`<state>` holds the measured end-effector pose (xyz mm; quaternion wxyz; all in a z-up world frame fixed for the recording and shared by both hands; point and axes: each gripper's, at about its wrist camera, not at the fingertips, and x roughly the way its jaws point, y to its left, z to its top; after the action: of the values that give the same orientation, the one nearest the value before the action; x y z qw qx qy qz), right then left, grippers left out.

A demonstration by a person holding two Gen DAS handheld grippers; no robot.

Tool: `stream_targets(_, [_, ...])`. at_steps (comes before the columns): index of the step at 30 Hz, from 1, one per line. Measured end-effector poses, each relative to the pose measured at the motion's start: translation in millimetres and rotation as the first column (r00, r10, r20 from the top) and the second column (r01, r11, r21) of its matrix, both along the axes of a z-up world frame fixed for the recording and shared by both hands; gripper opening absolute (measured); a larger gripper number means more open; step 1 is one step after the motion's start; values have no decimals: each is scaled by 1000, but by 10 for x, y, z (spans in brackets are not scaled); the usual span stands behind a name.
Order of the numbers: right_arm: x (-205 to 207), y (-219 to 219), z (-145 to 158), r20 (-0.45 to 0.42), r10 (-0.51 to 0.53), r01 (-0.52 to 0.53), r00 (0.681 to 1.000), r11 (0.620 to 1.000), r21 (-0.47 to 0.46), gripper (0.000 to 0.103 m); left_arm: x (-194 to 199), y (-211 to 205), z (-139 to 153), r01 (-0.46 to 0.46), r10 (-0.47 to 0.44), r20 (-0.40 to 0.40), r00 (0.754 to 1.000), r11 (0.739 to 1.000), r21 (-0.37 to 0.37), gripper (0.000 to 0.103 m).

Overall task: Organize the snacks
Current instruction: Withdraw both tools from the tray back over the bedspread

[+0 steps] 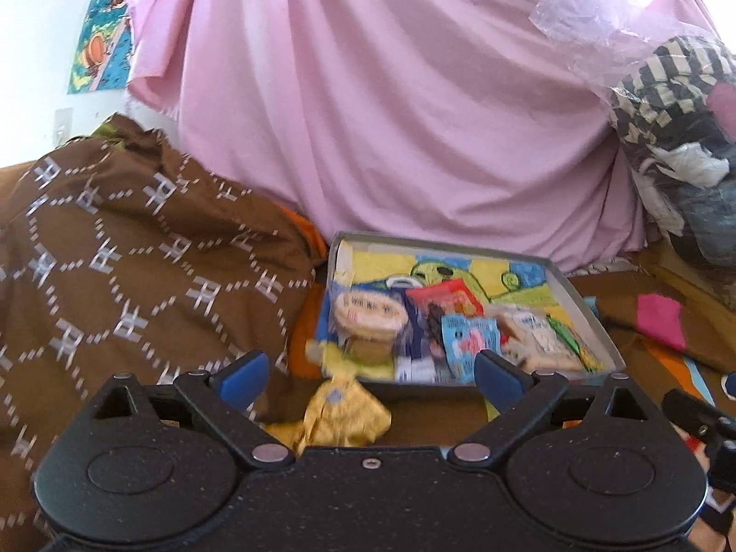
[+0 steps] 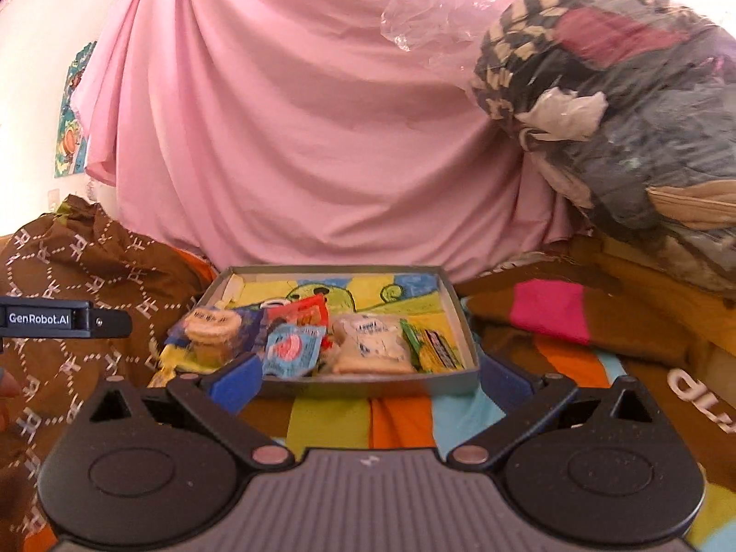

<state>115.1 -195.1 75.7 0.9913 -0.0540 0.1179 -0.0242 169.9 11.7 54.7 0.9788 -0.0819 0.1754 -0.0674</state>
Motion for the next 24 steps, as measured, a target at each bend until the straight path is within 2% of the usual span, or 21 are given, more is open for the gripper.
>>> stream_targets(12, [-690, 4, -254, -73, -8, 10, 997, 1000, 18, 103, -773, 5, -324, -4, 7, -55, 998, 998, 63, 96])
stream_targets(18, [-820, 51, -380, -109, 15, -11, 994, 999, 37, 103, -1051, 29, -462, -17, 27, -88, 996, 994, 110, 96])
stream_targets(24, [-889, 148, -522, -167, 70, -65, 983, 997, 37, 103, -1190, 72, -638, -32, 53, -165, 985, 991, 132, 96])
